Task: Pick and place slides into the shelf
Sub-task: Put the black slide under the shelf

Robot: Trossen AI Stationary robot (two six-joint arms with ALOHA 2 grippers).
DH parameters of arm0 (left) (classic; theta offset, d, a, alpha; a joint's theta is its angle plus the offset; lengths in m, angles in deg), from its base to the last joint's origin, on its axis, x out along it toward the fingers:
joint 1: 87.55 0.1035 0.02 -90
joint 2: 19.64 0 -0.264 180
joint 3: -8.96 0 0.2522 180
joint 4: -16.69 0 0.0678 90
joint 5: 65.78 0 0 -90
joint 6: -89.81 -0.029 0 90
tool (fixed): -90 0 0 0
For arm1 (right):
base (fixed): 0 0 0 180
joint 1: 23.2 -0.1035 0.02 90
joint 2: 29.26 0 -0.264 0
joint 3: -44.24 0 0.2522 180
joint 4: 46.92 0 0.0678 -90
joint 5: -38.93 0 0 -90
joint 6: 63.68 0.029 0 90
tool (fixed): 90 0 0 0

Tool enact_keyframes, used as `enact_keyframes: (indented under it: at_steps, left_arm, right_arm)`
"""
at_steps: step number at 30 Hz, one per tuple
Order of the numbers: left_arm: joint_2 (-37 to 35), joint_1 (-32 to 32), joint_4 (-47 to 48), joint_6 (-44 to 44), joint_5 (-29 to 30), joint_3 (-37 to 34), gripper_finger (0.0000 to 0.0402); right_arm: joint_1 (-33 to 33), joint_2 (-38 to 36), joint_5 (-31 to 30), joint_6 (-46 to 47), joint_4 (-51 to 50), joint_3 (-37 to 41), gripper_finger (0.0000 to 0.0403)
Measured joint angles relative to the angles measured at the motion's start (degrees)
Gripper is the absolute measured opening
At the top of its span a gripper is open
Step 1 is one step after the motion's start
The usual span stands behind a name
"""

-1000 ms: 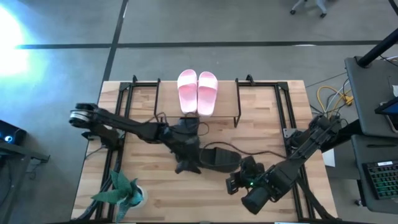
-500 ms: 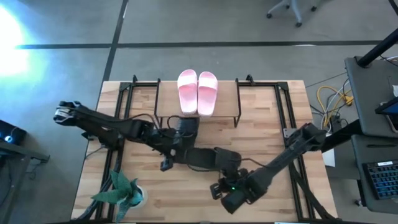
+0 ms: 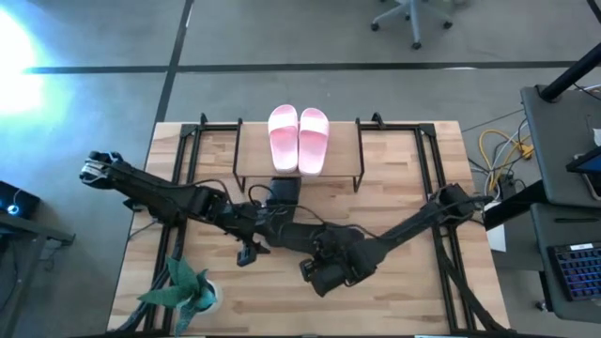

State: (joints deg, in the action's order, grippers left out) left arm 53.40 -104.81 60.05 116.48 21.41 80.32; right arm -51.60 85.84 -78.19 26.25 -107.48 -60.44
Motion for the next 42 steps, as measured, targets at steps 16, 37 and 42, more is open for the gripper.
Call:
enact_keyframes:
  at_steps: [16,37,42]
  left_arm:
    - [0.07,-0.13,-0.11,-0.19,1.96,0.0,0.0228]
    - [0.11,-0.39,-0.32,0.02,3.13,-0.02,0.0228]
    - [0.11,-0.39,-0.46,0.13,3.13,-0.02,0.0228]
  right_arm:
    - [-3.33,1.32,6.29,12.8,-31.22,0.24,0.0009]
    - [0.22,0.07,15.47,4.54,-11.42,10.66,0.0009]
    - [2.93,0.23,11.35,-0.23,-12.03,12.97,0.0009]
